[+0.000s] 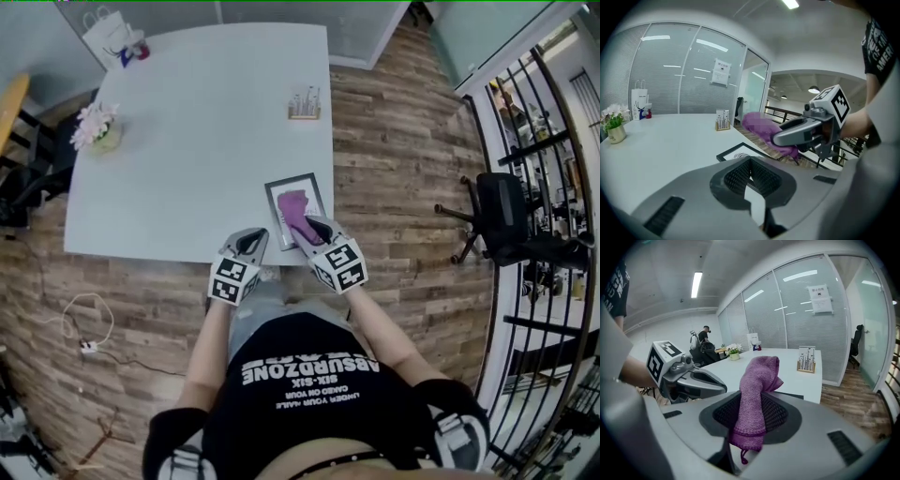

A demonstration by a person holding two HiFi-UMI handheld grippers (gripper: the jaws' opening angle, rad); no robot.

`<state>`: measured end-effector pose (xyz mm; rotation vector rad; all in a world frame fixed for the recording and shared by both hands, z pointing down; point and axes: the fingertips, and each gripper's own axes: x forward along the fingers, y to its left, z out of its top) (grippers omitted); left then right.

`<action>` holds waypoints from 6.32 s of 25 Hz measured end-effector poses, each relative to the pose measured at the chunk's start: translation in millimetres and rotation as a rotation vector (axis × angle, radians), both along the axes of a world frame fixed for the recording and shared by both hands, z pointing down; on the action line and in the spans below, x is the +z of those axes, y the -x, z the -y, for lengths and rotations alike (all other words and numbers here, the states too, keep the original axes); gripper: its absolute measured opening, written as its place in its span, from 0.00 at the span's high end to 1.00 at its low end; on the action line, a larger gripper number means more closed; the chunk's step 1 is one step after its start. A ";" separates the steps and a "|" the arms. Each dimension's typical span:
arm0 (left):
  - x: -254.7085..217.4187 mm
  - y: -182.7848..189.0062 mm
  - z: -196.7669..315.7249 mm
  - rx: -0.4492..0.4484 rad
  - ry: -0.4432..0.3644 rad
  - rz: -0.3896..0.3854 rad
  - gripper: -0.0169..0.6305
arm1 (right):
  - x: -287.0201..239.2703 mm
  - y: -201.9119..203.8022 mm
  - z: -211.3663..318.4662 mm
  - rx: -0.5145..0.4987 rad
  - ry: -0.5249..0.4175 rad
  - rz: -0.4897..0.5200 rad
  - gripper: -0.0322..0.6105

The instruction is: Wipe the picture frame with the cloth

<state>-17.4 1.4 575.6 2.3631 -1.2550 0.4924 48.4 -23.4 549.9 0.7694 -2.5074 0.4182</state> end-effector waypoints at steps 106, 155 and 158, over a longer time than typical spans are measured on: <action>104.3 -14.2 72.0 0.202 0.161 0.091 0.95 | 122.7 -49.2 99.5 0.177 0.005 -0.367 0.73; 104.9 -15.8 71.8 0.207 0.164 0.087 0.95 | 131.5 37.6 62.7 -0.177 0.089 -0.326 0.74; 104.7 -15.3 71.7 0.206 0.163 0.087 0.95 | 131.6 39.6 59.1 -0.202 0.093 -0.330 0.74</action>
